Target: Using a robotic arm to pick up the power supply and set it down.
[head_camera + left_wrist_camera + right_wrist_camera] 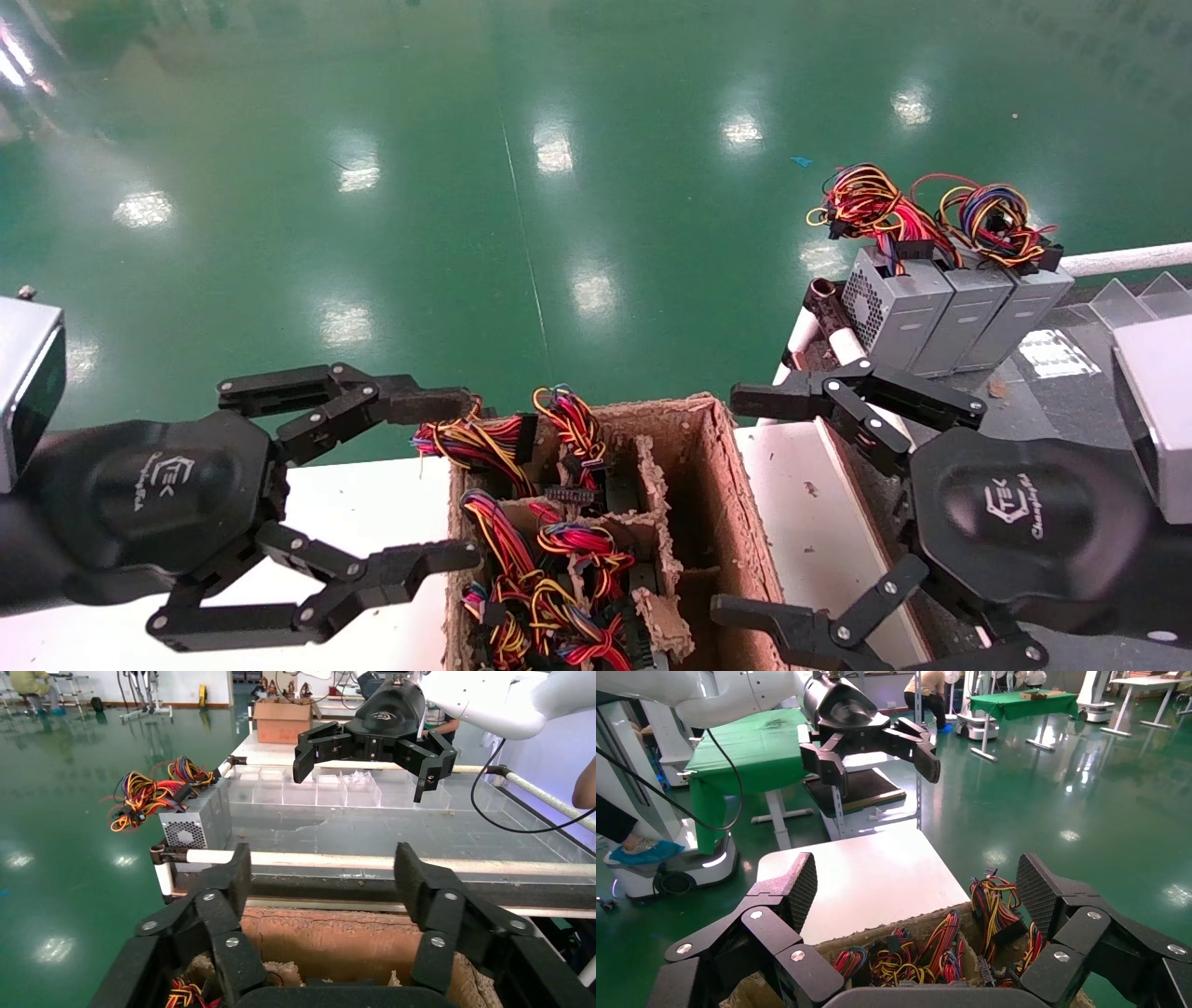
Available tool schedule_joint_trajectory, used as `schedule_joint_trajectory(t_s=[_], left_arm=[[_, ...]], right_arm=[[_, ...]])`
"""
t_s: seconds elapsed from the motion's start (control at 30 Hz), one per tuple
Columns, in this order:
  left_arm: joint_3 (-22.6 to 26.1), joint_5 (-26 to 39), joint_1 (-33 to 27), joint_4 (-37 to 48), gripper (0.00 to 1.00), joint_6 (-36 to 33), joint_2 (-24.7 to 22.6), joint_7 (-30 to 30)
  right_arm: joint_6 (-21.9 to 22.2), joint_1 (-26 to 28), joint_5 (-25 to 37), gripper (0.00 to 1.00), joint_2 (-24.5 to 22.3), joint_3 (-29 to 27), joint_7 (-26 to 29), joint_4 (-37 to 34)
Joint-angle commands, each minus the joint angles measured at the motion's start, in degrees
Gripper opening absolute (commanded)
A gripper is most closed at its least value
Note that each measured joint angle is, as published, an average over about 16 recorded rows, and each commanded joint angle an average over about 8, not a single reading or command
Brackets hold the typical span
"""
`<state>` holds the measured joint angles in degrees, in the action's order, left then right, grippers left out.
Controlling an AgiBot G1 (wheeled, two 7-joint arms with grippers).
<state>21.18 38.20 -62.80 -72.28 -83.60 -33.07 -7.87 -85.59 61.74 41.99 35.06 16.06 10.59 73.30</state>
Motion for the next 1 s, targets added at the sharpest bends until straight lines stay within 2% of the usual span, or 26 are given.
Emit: schedule_joint_trajectory(t_s=[0.03, 0.53, 0.8, 0.83, 1.0], left_arm=[[0.0, 0.0, 0.0, 0.0, 0.0, 0.0, 0.0, 0.0], [0.0, 0.0, 0.0, 0.01, 0.0, 0.0, 0.0, 0.0], [0.01, 0.0, -0.01, 0.01, 0.0, 0.0, 0.0, 0.01], [0.01, 0.0, -0.01, 0.01, 0.05, 0.0, 0.0, 0.01], [0.01, 0.0, -0.01, 0.01, 0.67, 0.0, 0.0, 0.01]], right_arm=[[0.0, 0.0, 0.0, 1.0, 0.0, 0.0, 0.0, 0.0], [0.75, -0.94, 0.46, 1.0, 0.28, 0.35, 0.07, -1.18], [2.9, -2.12, 4.88, 1.0, 2.08, 3.18, 1.19, -2.49], [3.23, -2.18, 5.73, 1.0, 2.58, 3.78, 1.43, -2.57], [4.55, -2.14, 10.15, 1.0, 5.77, 7.15, 2.87, -2.8]])
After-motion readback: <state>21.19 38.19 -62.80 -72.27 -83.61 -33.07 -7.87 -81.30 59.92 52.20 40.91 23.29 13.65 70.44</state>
